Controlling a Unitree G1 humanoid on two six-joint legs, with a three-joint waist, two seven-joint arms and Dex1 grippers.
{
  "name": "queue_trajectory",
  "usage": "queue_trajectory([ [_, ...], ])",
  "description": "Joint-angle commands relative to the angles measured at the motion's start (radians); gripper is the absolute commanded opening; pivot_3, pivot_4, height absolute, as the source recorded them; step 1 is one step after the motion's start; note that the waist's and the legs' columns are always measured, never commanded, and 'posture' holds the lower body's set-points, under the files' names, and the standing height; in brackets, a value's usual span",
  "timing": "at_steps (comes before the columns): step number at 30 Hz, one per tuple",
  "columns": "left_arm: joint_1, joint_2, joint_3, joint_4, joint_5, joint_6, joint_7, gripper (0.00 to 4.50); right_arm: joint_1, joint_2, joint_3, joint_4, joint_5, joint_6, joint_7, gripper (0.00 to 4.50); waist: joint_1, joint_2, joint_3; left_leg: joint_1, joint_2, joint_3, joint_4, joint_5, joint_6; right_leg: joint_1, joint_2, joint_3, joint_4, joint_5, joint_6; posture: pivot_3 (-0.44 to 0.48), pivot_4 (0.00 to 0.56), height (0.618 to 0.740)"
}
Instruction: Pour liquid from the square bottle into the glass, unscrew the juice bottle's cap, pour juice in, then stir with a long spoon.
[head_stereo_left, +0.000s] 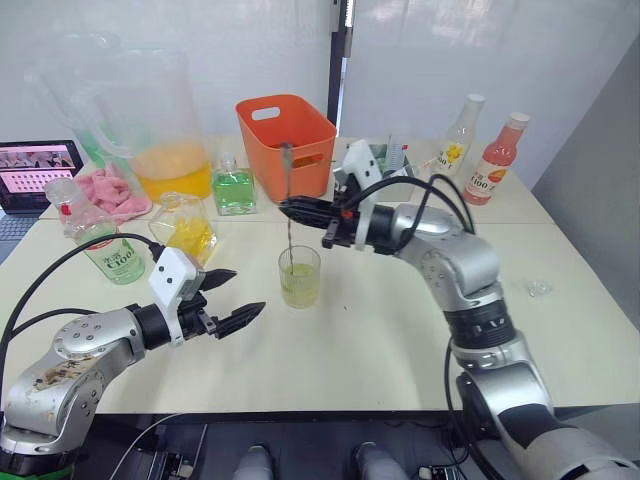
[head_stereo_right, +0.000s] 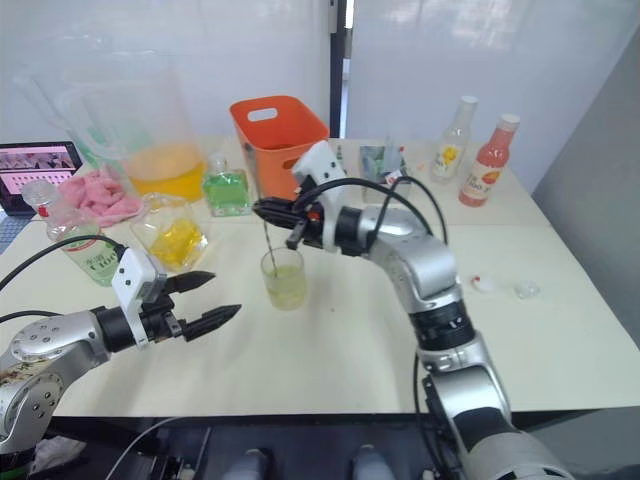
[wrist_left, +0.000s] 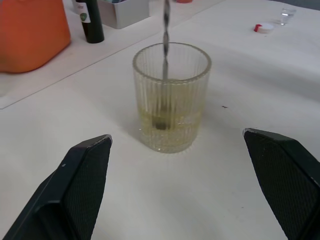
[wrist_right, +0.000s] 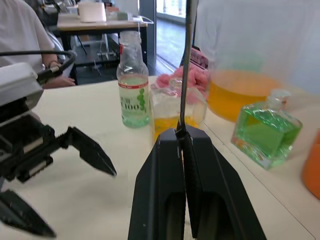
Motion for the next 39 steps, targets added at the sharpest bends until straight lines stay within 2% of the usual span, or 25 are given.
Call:
queue_trajectory([
  [1,-0.028,-0.003,0.015,0.004,-0.001,-0.037,-0.014,4.45,-0.066,-0.021,-0.048,-0.074,0.048,0.047,-0.003,0.00,-0.002,0.000,0.000,0.000,0.000,0.000,0.000,0.000,0.000,0.000,0.000,0.000,0.000,0.000,0.000,0.000,0.150,0.738],
  [17,-0.011,-0.007,0.012,0.007,0.003,-0.061,-0.023,4.45,-0.092,-0.014,-0.091,-0.083,0.123,0.122,-0.036,0.00,-0.007,0.000,0.000,0.000,0.000,0.000,-0.001,0.000,0.000,0.000,0.000,0.000,0.001,0.000,0.000,0.000,0.150,0.738],
  [21,-0.040,-0.044,0.056,-0.003,-0.082,-0.050,-0.021,4.45,-0.095,-0.019,-0.098,-0.075,0.129,0.144,-0.044,0.00,-0.007,0.000,0.000,0.000,0.000,0.000,-0.001,0.000,0.000,0.000,0.000,0.000,0.001,0.000,0.000,0.000,0.150,0.738],
  [31,-0.042,-0.020,0.056,0.000,-0.093,-0.044,-0.032,4.45,-0.099,-0.097,-0.077,-0.075,0.133,0.178,-0.008,0.00,-0.006,0.000,0.000,0.000,0.000,0.000,0.000,0.000,0.000,0.000,0.000,0.000,0.001,0.000,0.000,0.000,0.150,0.738],
  [34,-0.044,-0.040,0.060,-0.003,-0.108,-0.046,-0.020,4.45,-0.112,-0.138,-0.054,-0.022,0.074,0.111,0.020,0.00,-0.007,0.000,0.000,0.000,0.000,0.000,0.000,0.000,0.000,0.000,0.000,0.000,0.000,-0.001,0.000,0.000,0.150,0.738],
  [39,-0.040,-0.042,0.068,-0.014,-0.120,-0.038,-0.015,4.45,-0.126,-0.134,-0.061,-0.013,0.083,0.100,0.044,0.00,-0.008,0.000,0.000,0.000,0.000,0.000,0.000,0.000,0.000,0.000,0.000,0.000,0.001,-0.001,0.000,0.000,0.150,0.738],
])
